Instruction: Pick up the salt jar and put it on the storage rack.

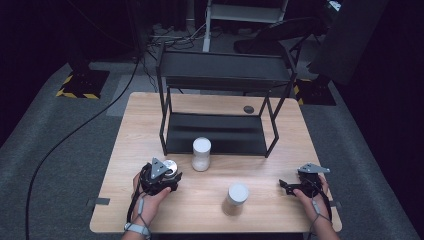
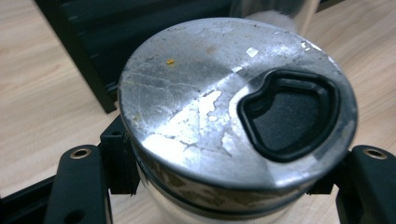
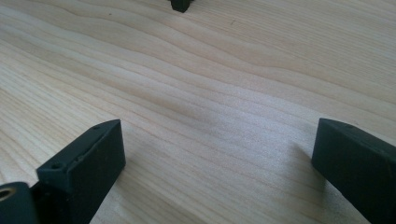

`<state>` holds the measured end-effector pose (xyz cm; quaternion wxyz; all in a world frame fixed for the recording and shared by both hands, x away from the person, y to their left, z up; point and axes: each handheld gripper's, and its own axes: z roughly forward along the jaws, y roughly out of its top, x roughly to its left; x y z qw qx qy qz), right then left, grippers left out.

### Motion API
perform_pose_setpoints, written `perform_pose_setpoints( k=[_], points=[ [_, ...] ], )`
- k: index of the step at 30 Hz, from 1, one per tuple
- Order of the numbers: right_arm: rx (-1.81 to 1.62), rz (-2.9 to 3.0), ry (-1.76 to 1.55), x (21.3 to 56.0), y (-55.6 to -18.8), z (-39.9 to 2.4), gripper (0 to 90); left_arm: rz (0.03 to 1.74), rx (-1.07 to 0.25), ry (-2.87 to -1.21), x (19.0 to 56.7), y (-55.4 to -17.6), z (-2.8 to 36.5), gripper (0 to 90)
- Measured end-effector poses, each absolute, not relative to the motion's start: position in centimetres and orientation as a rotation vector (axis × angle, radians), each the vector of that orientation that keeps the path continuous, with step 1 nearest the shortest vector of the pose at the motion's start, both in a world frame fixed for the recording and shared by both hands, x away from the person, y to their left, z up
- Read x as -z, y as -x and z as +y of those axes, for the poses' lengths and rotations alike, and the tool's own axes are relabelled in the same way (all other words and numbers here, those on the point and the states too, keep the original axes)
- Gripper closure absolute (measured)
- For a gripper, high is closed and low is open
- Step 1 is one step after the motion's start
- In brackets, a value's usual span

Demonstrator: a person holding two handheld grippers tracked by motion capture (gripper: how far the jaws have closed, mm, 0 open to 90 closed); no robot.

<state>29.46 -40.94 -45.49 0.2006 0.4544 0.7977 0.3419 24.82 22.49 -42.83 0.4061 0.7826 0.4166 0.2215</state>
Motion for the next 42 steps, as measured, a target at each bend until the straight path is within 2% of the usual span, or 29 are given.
perform_pose_setpoints(
  k=[28, 42],
  points=[
    [-0.956, 2.227, -1.271, 45.5, -29.5, -40.9, 2.6, 1.066, -0.541, -1.906, 38.6, -28.1, 22.5, 30.0],
    [-0.955, 2.226, -1.272, 45.5, -29.4, -40.9, 2.6, 1.038, -0.581, -1.896, 37.2, -30.7, 21.3, 30.0]
  ],
)
